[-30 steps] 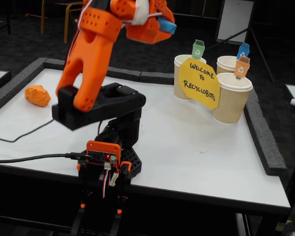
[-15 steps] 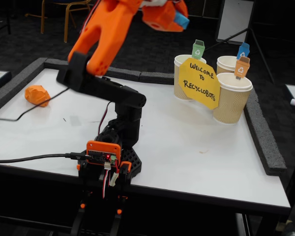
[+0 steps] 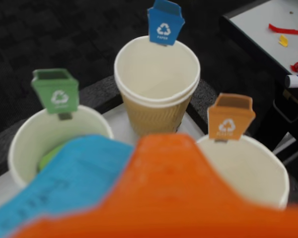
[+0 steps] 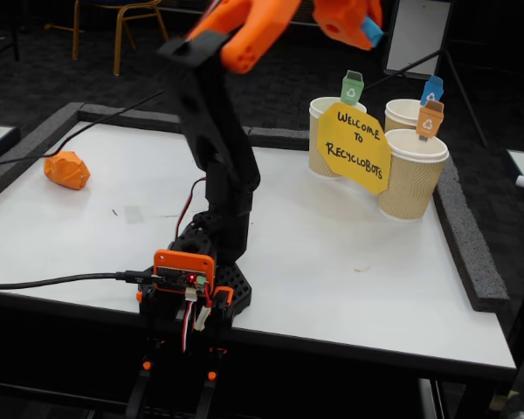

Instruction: Sort rubbish by color.

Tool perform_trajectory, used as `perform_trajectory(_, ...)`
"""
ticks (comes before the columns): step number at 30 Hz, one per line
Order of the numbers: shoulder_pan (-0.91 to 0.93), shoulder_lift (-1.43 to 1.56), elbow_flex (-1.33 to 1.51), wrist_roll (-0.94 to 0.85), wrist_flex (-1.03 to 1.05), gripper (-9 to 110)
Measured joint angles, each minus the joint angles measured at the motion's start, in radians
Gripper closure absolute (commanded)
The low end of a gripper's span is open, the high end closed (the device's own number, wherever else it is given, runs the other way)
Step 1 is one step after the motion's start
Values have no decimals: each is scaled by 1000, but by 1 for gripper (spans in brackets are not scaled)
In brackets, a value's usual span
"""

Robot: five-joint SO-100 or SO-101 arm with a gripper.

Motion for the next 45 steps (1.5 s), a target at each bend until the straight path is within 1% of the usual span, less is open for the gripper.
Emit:
perform_trajectory(11, 6, -393, -264, 0, -72, 100)
perform_trajectory(16, 9, -543, -394, -26, -100, 100)
perform_trajectory(28, 9, -834, -680, -54, -132, 100)
perform_trajectory(37, 9, -942, -782, -54, -170, 98)
perform_trajectory(38, 11, -946, -785, -54, -178, 95)
perform_trajectory(42, 23, -950, -788, -54, -193, 75)
perform_trajectory(43, 29, -950, -788, -54, -193, 71)
perform_trajectory(45, 35, -950, -788, -54, -193, 69)
